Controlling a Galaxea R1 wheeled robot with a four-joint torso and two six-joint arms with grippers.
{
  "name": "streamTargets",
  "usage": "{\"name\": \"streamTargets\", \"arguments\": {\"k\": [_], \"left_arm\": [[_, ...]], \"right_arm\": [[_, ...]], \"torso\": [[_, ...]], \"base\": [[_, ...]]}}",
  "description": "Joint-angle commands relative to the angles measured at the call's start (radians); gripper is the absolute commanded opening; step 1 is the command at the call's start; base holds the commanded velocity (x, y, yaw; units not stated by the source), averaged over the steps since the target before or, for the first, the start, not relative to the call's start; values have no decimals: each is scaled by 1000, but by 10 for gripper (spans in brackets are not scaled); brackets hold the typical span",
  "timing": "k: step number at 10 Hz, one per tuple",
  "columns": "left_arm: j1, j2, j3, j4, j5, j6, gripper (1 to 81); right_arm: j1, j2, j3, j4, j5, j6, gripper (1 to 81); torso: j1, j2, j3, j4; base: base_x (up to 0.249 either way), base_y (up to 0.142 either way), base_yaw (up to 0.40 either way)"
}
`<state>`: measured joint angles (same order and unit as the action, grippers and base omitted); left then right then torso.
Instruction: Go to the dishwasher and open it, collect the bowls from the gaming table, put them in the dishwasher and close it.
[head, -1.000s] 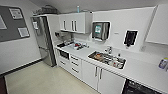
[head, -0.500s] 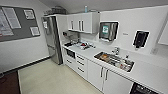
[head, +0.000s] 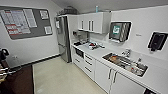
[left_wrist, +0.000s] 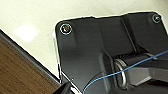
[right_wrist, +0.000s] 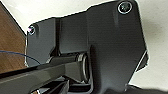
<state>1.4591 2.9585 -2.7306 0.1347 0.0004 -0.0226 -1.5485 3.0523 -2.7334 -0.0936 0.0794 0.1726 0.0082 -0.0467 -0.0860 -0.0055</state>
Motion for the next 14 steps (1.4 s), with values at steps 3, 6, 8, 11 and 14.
{"name": "streamTargets", "arguments": {"k": [3, 6, 8, 11, 14], "left_arm": [[-49, -13, -4, 3, 52, 1, 811], [-49, -13, -12, 3, 52, 1, 811], [-49, -13, -12, 3, 52, 1, 811], [-49, -13, -12, 3, 52, 3, 811], [-49, -12, -12, 5, 52, 3, 811]], "right_arm": [[44, 1, 0, -2, -50, 1, 811], [46, 2, 3, -3, -50, 1, 811], [47, 4, 0, -3, -50, 1, 811], [47, 2, 0, -1, -50, 1, 811], [47, -1, 0, -1, -49, 1, 811]], "torso": [[0, 0, 0, 0], [0, 0, 0, 0], [0, 0, 0, 0], [0, 0, 0, 0], [0, 0, 0, 0]], "base": [[0, 0, 337], [0, 0, 341], [0, 0, 342], [0, 0, 342], [0, 0, 342]]}}
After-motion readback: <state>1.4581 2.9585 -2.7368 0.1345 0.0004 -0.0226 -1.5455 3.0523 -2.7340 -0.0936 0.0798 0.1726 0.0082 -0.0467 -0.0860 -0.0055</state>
